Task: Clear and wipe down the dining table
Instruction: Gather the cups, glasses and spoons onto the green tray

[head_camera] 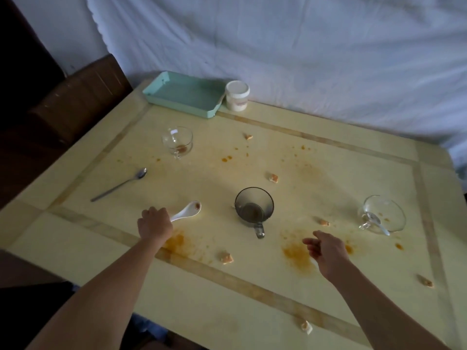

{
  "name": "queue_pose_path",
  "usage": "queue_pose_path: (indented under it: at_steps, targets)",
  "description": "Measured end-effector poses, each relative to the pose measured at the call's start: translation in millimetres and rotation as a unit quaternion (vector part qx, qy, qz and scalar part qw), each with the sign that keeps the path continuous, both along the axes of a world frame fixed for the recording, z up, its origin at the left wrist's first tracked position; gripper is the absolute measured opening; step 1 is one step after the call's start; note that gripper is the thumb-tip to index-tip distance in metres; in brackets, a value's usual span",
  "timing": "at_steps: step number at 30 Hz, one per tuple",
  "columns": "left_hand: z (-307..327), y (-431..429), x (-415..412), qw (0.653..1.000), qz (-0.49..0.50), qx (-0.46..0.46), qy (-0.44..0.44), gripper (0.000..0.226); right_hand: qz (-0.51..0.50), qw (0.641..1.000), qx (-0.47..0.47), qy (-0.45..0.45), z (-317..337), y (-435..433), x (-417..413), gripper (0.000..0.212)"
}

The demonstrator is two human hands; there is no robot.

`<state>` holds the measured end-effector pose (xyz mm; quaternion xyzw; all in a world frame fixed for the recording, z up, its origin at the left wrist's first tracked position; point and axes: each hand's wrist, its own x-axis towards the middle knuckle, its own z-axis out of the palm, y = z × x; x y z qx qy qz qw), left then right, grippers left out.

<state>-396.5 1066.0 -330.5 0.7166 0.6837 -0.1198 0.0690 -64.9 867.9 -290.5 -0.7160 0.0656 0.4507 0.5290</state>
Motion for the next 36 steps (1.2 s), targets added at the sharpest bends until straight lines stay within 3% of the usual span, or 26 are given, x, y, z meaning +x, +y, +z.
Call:
queue_pose_path:
  at_steps: [5, 8, 9, 11, 13, 18, 20, 31, 36]
  targets:
    - [0, 2, 1, 0.999, -0.031, -0.018, 0.008, 0.027, 0.003, 1.0, -0.012, -0.01, -2, 0, 1, 0.019]
    - [21, -2, 7, 0.986, 0.041, -0.019, -0.16, 0.017, 0.006, 1.0, -0.015, -0.014, 0, 2, -2, 0.017]
    - [32, -6, 11, 0.963, 0.086, -0.03, -0.253, 0.013, 0.008, 1.0, -0.016, -0.014, 0, 2, -4, 0.017]
    - [56, -20, 24, 0.879, 0.165, -0.066, -0.442, 0.017, 0.012, 1.0, -0.018, -0.014, 1, 2, -7, 0.017]
    - [79, -39, 44, 0.813, 0.203, -0.121, -0.532, 0.018, 0.015, 1.0, -0.02, -0.015, 2, 2, -10, 0.016]
    - [88, -80, 102, 0.741, 0.237, -0.263, -0.57, 0.014, 0.013, 1.0, -0.007, -0.014, 3, -7, -6, 0.014]
    - [83, -93, 120, 0.733, 0.251, -0.293, -0.56, 0.014, 0.007, 1.0, -0.004, -0.014, 3, -15, 0, 0.012]
    - [63, -104, 168, 0.668, 0.331, -0.337, -0.575, 0.006, -0.058, 0.998, -0.006, -0.01, -2, -48, 42, 0.011]
    - [61, -108, 167, 0.617, 0.372, -0.352, -0.598, 0.013, -0.12, 0.992, 0.035, -0.002, 1, -45, 68, 0.016]
